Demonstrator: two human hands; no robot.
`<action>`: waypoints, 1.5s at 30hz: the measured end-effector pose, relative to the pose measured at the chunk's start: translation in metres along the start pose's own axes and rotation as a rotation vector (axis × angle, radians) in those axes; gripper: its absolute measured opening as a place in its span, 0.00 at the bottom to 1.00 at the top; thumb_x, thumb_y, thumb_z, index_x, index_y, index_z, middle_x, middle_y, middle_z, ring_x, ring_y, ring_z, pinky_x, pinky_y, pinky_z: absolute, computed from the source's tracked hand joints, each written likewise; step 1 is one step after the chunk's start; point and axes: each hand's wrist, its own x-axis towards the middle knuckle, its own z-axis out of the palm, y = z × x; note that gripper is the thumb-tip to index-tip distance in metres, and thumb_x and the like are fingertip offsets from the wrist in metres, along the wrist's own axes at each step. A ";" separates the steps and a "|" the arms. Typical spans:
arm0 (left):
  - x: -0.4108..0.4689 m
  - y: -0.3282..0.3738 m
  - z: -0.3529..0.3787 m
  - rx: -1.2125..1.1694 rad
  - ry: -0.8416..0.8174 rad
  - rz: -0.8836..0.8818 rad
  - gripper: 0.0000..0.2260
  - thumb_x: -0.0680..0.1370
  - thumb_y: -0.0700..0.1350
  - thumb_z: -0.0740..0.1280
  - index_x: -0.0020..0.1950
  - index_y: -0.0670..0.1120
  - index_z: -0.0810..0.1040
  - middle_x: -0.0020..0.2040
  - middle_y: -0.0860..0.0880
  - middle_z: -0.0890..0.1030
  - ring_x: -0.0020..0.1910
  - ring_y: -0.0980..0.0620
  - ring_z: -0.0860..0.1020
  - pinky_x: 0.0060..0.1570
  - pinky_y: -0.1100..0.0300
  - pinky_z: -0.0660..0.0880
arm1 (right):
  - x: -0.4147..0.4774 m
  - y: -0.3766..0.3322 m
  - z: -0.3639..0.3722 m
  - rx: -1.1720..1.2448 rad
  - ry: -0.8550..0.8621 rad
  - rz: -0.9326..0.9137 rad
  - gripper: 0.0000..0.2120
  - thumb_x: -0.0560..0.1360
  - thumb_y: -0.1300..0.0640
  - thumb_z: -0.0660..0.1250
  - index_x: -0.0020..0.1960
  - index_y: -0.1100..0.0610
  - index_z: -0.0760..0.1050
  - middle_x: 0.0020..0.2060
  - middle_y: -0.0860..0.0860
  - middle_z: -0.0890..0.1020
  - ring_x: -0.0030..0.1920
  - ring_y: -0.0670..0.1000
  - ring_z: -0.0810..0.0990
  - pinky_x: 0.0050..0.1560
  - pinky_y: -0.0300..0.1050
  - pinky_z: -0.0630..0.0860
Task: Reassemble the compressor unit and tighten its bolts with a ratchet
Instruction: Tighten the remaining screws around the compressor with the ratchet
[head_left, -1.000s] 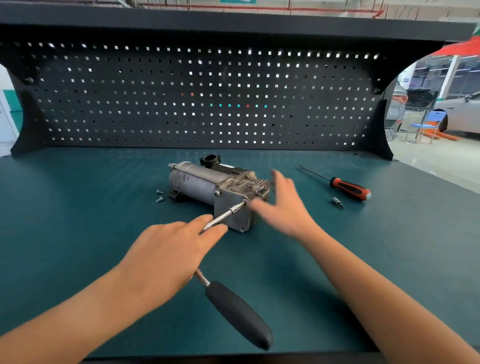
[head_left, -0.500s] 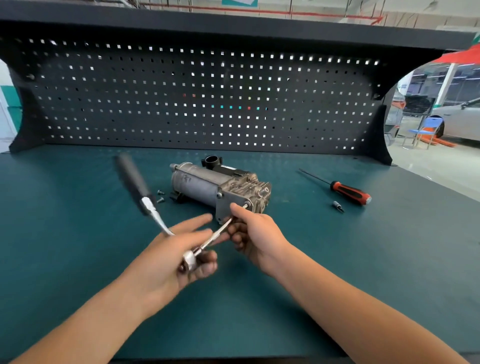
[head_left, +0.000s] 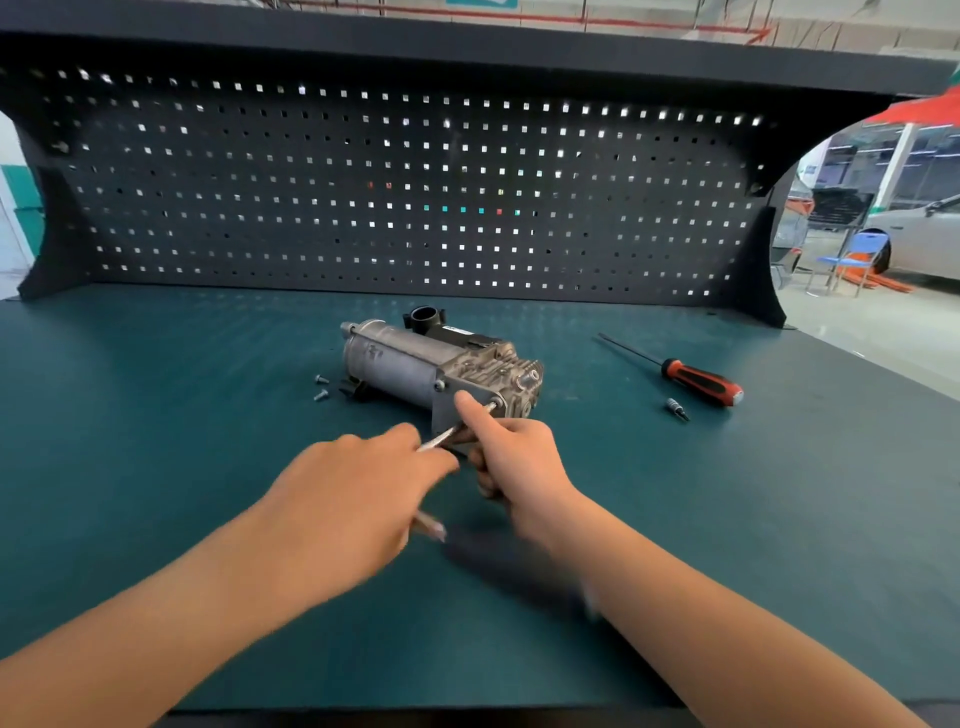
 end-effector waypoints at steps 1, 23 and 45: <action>0.001 0.008 0.002 0.232 0.023 0.074 0.18 0.74 0.41 0.60 0.61 0.54 0.62 0.47 0.51 0.64 0.37 0.50 0.74 0.27 0.57 0.62 | 0.000 0.000 0.000 0.018 -0.013 0.013 0.17 0.74 0.49 0.68 0.30 0.58 0.75 0.18 0.46 0.69 0.18 0.45 0.62 0.21 0.33 0.60; 0.002 -0.008 0.011 -1.004 0.090 -0.195 0.28 0.75 0.36 0.61 0.60 0.70 0.67 0.47 0.56 0.80 0.24 0.57 0.71 0.25 0.65 0.68 | -0.001 0.002 -0.006 0.086 -0.138 0.068 0.14 0.77 0.49 0.63 0.37 0.57 0.75 0.19 0.47 0.67 0.20 0.47 0.61 0.24 0.34 0.61; 0.004 0.010 0.015 -2.151 -0.059 -0.461 0.17 0.70 0.28 0.58 0.40 0.42 0.84 0.37 0.41 0.81 0.16 0.58 0.61 0.14 0.71 0.58 | 0.000 -0.006 -0.015 0.186 -0.215 0.161 0.29 0.78 0.50 0.61 0.18 0.55 0.73 0.17 0.44 0.60 0.17 0.44 0.57 0.21 0.35 0.58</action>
